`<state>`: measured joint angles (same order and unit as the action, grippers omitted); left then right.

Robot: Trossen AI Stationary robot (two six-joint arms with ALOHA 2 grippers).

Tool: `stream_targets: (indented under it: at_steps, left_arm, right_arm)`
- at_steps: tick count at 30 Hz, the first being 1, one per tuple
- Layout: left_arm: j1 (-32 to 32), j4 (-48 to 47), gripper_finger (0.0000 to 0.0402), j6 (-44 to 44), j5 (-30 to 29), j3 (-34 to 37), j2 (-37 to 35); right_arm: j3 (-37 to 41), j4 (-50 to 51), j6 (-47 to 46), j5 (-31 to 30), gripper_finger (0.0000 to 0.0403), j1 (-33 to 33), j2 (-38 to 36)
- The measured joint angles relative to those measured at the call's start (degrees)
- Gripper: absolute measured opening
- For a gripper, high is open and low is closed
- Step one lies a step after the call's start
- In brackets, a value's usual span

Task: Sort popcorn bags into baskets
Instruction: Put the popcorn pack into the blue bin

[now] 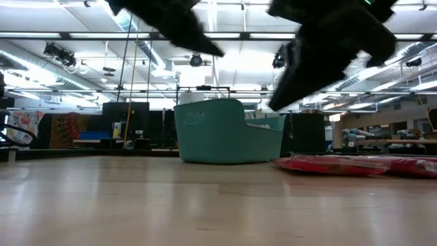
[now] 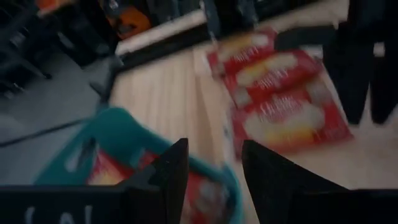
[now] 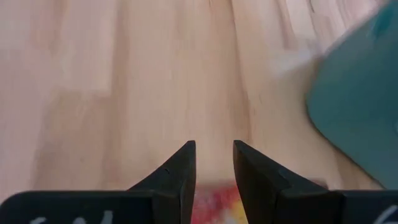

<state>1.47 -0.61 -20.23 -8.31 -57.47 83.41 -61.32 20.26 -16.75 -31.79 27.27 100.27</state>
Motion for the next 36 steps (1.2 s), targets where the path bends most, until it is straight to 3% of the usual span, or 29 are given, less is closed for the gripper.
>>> stream_targets:
  at_steps: [6,8,15,22,36]
  left_arm:
    - [-1.71,2.91,0.0155,3.20,-0.03,9.30,-7.51]
    - [-2.29,8.94,0.0155,3.88,0.03,10.41,-8.17]
    - [-4.73,6.11,0.0155,6.82,-0.67,15.56,-14.82]
    - [-5.51,6.79,0.0155,10.05,-1.08,14.40,-15.46]
    - [-5.39,8.94,0.0155,10.62,-1.54,14.69,-15.43]
  right_arm:
    - [-6.48,0.66,-4.97,-0.60,0.0127,0.46,6.00]
    - [-7.93,4.78,-7.48,-1.21,0.0140,0.70,7.36]
    - [-14.80,12.32,-13.92,-1.65,0.0195,0.95,13.31]
    - [-16.45,22.12,-17.59,-1.70,0.0216,2.05,13.15]
    - [-15.52,24.48,-22.88,-1.70,0.0215,3.74,8.38]
